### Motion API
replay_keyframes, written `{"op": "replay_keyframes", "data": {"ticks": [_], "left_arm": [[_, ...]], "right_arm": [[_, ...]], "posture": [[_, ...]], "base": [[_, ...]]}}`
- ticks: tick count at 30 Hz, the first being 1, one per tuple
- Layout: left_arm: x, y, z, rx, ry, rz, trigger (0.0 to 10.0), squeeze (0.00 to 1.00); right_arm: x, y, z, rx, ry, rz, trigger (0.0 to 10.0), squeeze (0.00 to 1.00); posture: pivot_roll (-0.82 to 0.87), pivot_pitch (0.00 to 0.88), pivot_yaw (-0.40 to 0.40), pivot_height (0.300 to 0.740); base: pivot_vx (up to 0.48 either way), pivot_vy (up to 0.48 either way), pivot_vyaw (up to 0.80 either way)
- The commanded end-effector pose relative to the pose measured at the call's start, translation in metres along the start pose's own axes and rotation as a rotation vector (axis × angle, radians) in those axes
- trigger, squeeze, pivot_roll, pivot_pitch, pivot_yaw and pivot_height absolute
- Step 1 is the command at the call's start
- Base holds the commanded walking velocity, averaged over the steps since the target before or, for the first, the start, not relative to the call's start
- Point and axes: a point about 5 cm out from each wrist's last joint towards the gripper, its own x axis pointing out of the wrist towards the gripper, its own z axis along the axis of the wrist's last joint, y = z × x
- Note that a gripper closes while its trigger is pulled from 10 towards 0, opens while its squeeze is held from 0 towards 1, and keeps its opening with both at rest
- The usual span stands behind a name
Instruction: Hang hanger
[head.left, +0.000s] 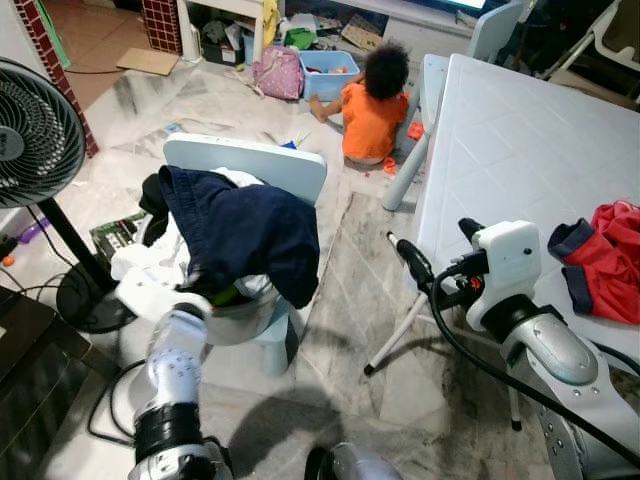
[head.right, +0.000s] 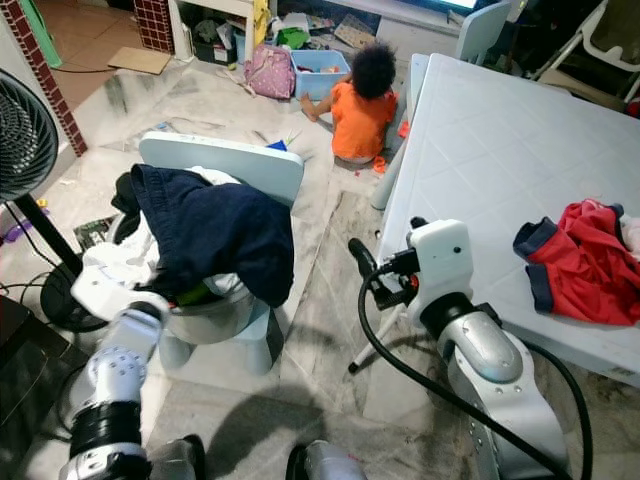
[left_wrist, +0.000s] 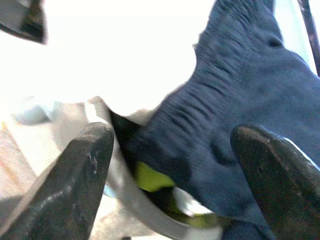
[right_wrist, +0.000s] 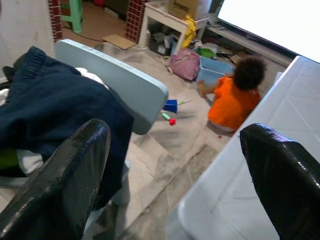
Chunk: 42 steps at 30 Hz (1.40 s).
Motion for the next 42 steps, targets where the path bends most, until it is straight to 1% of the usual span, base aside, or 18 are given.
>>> {"op": "replay_keyframes", "data": {"ticks": [1,4,6,7,8,12,18,21,22,23,24,26,27,30,33,35,39,42], "left_arm": [[-0.004,0.009,-0.021,-0.055,0.064,0.04,10.0,0.0],[0.0,0.01,-0.021,-0.073,0.076,0.027,10.0,0.0],[0.009,0.002,-0.016,-0.06,0.084,-0.029,10.0,0.0],[0.009,0.002,-0.016,-0.06,0.084,-0.029,10.0,0.0],[0.013,0.001,-0.016,-0.067,0.093,-0.032,10.0,0.0],[0.019,-0.005,-0.02,-0.098,0.118,-0.044,10.0,0.0],[0.024,-0.011,-0.023,-0.116,0.119,-0.078,10.0,0.0],[0.026,-0.011,-0.025,-0.127,0.122,-0.08,10.0,0.0],[0.027,-0.01,-0.025,-0.136,0.124,-0.074,4.2,0.0],[0.028,-0.009,-0.025,-0.143,0.126,-0.07,4.2,0.0],[0.029,-0.008,-0.025,-0.144,0.125,-0.06,0.0,0.0],[0.03,-0.006,-0.025,-0.147,0.12,-0.052,0.0,0.0],[0.03,-0.002,-0.022,-0.133,0.103,-0.035,0.0,0.0],[0.032,0.003,-0.02,-0.123,0.088,-0.014,0.0,0.0],[0.033,0.005,-0.017,-0.12,0.074,-0.009,0.0,0.0],[0.035,0.008,-0.01,-0.094,0.043,-0.003,0.0,0.0],[0.036,0.011,-0.006,-0.075,0.02,0.018,0.0,0.0],[0.038,0.014,-0.002,-0.002,0.0,0.043,0.0,0.0]], "right_arm": [[0.002,-0.001,0.001,0.006,0.002,0.001,10.0,0.0],[0.002,-0.001,0.003,0.013,0.0,0.0,10.0,0.0],[0.001,-0.002,0.005,0.009,-0.003,0.002,10.0,0.0],[0.001,-0.002,0.005,0.009,-0.003,0.002,10.0,0.0],[0.001,-0.002,0.006,0.006,-0.003,0.003,10.0,0.0],[0.0,-0.004,0.009,-0.011,-0.004,0.013,10.0,0.0],[-0.001,-0.005,0.011,-0.017,0.0,0.013,10.0,0.0],[-0.001,-0.004,0.011,-0.017,0.001,0.019,10.0,0.0],[-0.001,-0.003,0.012,-0.018,0.0,0.024,10.0,0.0],[0.0,-0.002,0.012,-0.018,0.0,0.027,10.0,0.0],[0.001,-0.002,0.012,-0.02,-0.001,0.03,10.0,0.0],[0.001,-0.002,0.013,-0.022,-0.001,0.032,10.0,0.0],[0.002,-0.002,0.013,-0.024,-0.003,0.03,10.0,0.0],[0.004,-0.004,0.014,-0.024,-0.007,0.024,10.0,0.0],[0.004,-0.004,0.013,-0.021,-0.007,0.022,10.0,0.0],[0.005,-0.002,0.013,-0.018,-0.005,0.024,10.0,0.0],[0.005,-0.002,0.012,-0.015,-0.005,0.025,10.0,0.0],[0.006,-0.002,0.012,-0.012,-0.006,0.024,10.0,0.0]], "posture": [[-0.18,0.154,-0.165,0.74],[-0.19,0.157,-0.167,0.74],[-0.2,0.158,-0.17,0.74],[-0.2,0.158,-0.17,0.74],[-0.21,0.159,-0.174,0.74],[-0.23,0.179,-0.179,0.74],[-0.24,0.175,-0.186,0.74],[-0.24,0.173,-0.191,0.74],[-0.24,0.173,-0.191,0.74],[-0.24,0.174,-0.195,0.74],[-0.24,0.18,-0.197,0.74],[-0.24,0.18,-0.197,0.74],[-0.24,0.174,-0.197,0.74],[-0.24,0.168,-0.196,0.74],[-0.24,0.17,-0.196,0.74],[-0.24,0.17,-0.196,0.74],[-0.23,0.166,-0.194,0.74],[-0.23,0.163,-0.19,0.74]], "base": [[0.0,0.0,0.0],[0.0,0.0,0.0],[0.0,0.0,0.0],[0.0,0.0,0.0],[0.0,0.0,0.0],[0.0,0.0,0.0],[0.0,0.0,0.0],[0.0,0.0,0.0],[0.0,0.0,0.0],[0.0,0.0,0.0],[0.0,0.0,0.0],[0.0,0.0,0.0],[0.0,0.0,0.0],[0.0,0.0,0.0],[0.0,0.0,0.0],[0.0,0.0,0.0],[0.0,0.0,0.0],[0.0,0.0,0.0]]}}
